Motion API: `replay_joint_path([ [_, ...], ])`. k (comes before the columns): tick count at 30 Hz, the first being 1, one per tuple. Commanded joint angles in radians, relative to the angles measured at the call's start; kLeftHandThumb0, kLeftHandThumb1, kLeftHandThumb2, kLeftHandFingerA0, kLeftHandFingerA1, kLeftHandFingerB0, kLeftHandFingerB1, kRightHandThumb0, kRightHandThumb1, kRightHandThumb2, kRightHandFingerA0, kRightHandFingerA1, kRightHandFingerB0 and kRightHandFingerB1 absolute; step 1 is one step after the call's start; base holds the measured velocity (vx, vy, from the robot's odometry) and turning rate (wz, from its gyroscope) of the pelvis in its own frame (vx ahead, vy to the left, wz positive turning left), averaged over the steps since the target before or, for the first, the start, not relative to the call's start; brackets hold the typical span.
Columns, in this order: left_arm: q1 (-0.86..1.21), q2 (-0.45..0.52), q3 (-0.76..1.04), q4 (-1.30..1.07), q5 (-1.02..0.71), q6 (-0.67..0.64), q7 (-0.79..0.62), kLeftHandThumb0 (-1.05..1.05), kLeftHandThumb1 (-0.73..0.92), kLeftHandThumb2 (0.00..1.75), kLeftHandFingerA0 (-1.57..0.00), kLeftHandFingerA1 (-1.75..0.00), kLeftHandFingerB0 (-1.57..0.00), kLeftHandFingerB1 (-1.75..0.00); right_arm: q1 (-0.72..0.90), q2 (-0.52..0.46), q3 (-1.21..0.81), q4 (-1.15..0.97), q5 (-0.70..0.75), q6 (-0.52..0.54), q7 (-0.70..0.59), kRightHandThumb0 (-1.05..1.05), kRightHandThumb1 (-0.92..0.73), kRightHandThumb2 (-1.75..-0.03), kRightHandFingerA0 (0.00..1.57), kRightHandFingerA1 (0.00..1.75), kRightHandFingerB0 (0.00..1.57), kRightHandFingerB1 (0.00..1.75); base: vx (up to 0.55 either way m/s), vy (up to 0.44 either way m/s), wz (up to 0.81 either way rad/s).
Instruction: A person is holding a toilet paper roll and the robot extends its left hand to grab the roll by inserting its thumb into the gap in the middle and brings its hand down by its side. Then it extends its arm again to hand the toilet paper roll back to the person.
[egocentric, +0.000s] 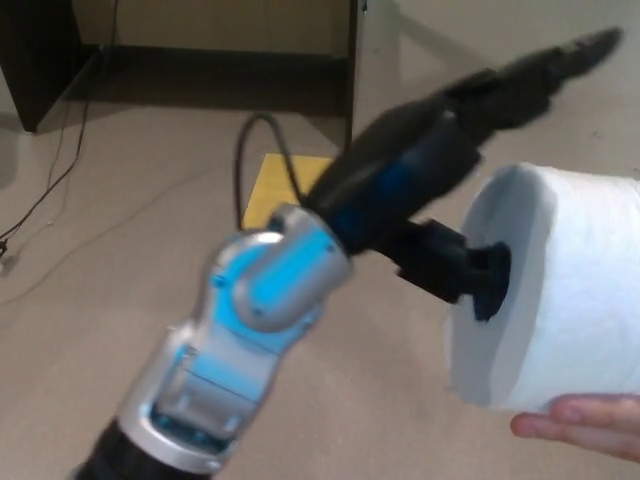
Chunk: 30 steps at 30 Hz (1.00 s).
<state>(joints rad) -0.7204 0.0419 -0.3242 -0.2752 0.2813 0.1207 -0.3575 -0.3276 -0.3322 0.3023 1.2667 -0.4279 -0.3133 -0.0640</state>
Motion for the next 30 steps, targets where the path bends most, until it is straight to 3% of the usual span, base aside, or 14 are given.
replay_joint_path([
  [1,-0.011,0.065,0.076,-0.059,-0.145,0.108,-0.133,-0.75,0.46,0.55,0.0,0.0,0.0,0.0,0.007,-0.02,-0.005,0.004,0.001,-0.007,0.003,-0.33,-0.65,-0.59,0.77,0.66,0.63,0.47,0.0,0.0,0.0],
  [2,-0.017,0.073,0.096,-0.062,-0.17,0.112,-0.142,-0.76,0.44,0.55,0.0,0.0,0.0,0.0,0.001,-0.02,-0.007,0.004,0.002,-0.006,0.005,-0.34,-0.65,-0.59,0.79,0.67,0.63,0.47,0.0,0.0,0.0],
  [3,-0.028,0.097,0.127,-0.078,-0.198,0.143,-0.165,-0.7,0.42,0.79,0.0,0.0,0.0,0.0,-0.005,-0.019,-0.007,0.005,0.002,0.0,0.007,-0.34,-0.65,-0.59,0.79,0.67,0.63,0.46,0.0,0.0,0.0],
  [4,-0.029,0.115,0.149,-0.088,-0.216,0.147,-0.178,-0.74,0.41,0.55,0.0,-0.01,0.0,0.0,-0.009,-0.017,-0.007,0.006,0.002,0.009,0.011,-0.35,-0.66,-0.6,0.76,0.63,0.61,0.45,0.0,0.0,0.0],
  [5,-0.03,0.139,0.177,-0.099,-0.239,0.147,-0.194,-0.74,0.41,0.55,0.0,-0.01,0.0,0.0,-0.013,-0.015,-0.007,0.008,0.003,0.022,0.017,-0.35,-0.66,-0.6,0.76,0.63,0.61,0.45,0.0,0.0,0.0],
  [6,-0.039,0.158,0.198,-0.11,-0.253,0.189,-0.206,-0.67,0.4,0.78,0.0,0.0,0.0,0.0,-0.021,-0.016,-0.008,0.009,0.004,0.022,0.019,-0.35,-0.66,-0.6,0.76,0.63,0.61,0.45,0.0,0.0,0.0],
  [10,0.002,0.227,0.307,-0.123,-0.338,0.184,-0.237,-0.67,0.32,0.69,0.0,-0.15,0.0,0.0,-0.012,-0.016,-0.005,0.009,0.0,0.014,0.013,-0.35,-0.66,-0.59,0.78,0.67,0.64,0.46,0.0,0.0,0.0],
  [11,0.024,0.246,0.333,-0.126,-0.355,0.178,-0.244,-0.65,0.39,0.79,0.0,-0.17,0.0,-0.05,-0.008,-0.017,-0.005,0.01,-0.001,0.012,0.012,-0.35,-0.66,-0.6,0.76,0.66,0.63,0.46,0.0,0.0,0.0],
  [15,0.198,0.288,0.449,-0.18,-0.446,0.189,-0.263,-0.58,0.35,0.76,0.0,-0.2,0.0,-0.13,0.036,-0.03,-0.001,0.006,-0.003,-0.012,0.007,-0.34,-0.66,-0.59,0.79,0.66,0.64,0.46,0.0,0.0,0.0],
  [21,0.583,0.29,0.596,-0.137,-0.424,0.011,-0.249,-0.5,0.33,0.7,-0.04,-0.34,0.0,-0.11,0.074,-0.033,-0.007,0.005,0.006,-0.014,-0.001,-0.34,-0.66,-0.6,0.77,0.64,0.62,0.45,0.0,0.0,0.0],
  [23,0.642,0.284,0.606,-0.098,-0.391,-0.064,-0.228,-0.53,0.4,0.54,-0.08,-0.32,0.0,-0.16,0.075,-0.034,-0.005,0.003,0.003,-0.012,-0.003,-0.34,-0.66,-0.6,0.77,0.63,0.61,0.45,0.0,0.0,0.0],
  [24,0.703,0.271,0.624,-0.06,-0.392,-0.091,-0.223,-0.46,0.32,0.69,-0.02,-0.35,-0.01,-0.13,0.077,-0.037,0.003,0.002,-0.007,-0.006,-0.009,-0.35,-0.66,-0.6,0.77,0.62,0.61,0.44,0.0,0.0,0.0],
  [29,0.844,0.256,0.675,0.18,-0.364,-0.238,-0.187,-0.31,0.3,0.67,-0.05,-0.4,0.0,-0.24,0.066,-0.033,-0.002,0.007,-0.002,0.004,-0.002,-0.35,-0.66,-0.6,0.76,0.58,0.6,0.43,0.0,0.0,0.0],
  [30,0.869,0.259,0.682,0.301,-0.324,-0.313,-0.143,-0.31,0.42,0.53,-0.11,-0.33,-0.05,-0.25,0.063,-0.034,-0.007,0.007,0.002,0.001,-0.006,-0.34,-0.66,-0.6,0.77,0.62,0.61,0.44,0.0,0.0,0.0],
])
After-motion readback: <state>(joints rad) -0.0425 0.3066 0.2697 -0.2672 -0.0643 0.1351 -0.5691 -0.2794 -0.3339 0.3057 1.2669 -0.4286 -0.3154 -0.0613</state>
